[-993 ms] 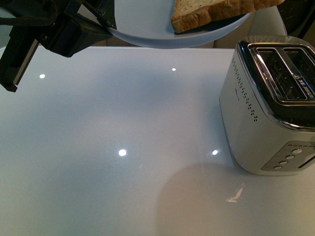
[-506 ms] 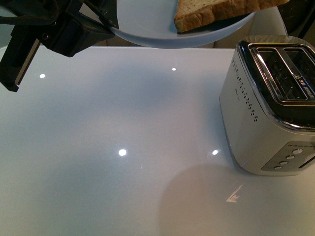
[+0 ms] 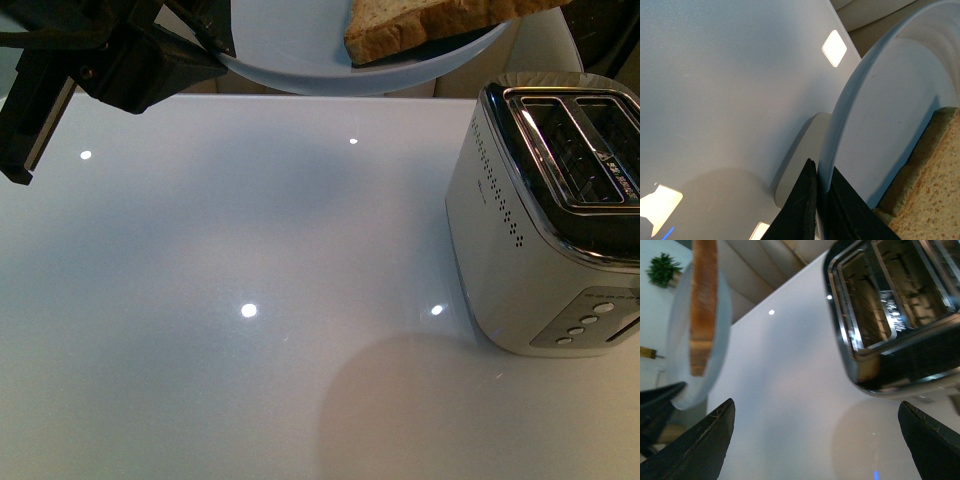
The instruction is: Left arm holds plate, right arm toasts bread
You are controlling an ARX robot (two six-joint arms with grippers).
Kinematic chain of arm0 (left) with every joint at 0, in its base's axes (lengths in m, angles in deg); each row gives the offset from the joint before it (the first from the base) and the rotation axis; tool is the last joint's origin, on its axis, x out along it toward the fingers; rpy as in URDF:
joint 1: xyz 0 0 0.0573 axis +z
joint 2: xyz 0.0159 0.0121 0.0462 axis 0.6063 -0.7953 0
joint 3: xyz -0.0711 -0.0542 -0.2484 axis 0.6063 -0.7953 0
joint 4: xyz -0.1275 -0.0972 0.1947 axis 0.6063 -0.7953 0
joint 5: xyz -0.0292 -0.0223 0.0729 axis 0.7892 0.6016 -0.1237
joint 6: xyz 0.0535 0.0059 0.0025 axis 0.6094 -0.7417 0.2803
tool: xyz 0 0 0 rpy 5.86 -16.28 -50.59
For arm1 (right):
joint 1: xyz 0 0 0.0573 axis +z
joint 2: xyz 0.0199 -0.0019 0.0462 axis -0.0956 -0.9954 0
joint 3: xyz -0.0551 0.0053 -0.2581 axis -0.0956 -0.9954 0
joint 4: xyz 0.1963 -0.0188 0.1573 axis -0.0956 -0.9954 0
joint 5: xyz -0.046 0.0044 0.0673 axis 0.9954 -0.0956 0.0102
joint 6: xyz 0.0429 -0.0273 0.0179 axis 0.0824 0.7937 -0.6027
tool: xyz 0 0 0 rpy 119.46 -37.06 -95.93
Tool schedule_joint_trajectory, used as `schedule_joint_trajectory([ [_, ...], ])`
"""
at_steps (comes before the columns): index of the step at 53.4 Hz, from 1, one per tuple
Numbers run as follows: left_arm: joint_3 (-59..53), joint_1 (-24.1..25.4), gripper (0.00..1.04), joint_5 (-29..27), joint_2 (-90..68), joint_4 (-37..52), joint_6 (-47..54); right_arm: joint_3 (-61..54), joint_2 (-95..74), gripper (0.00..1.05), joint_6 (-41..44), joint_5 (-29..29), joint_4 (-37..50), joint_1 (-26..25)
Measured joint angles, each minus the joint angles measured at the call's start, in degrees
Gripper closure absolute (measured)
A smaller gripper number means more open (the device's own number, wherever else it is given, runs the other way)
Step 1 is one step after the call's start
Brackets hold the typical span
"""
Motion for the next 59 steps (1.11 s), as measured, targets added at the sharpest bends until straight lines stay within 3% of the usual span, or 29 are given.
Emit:
schedule_joint_trajectory([
  [14,0.0,0.0,1.02,0.0,0.0,0.0,0.0,11.47,-20.87,0.09,-13.29,0.85,14.91,9.77],
  [33,0.0,0.0,1.02,0.02,0.0,0.0,0.0,15.82,-30.84,0.11,-16.2,1.68,18.99,10.67],
  [59,0.0,0.0,1.02,0.09,0.02,0.0,0.0,16.24,-29.42,0.9,-16.13,1.68,18.01,9.33],
])
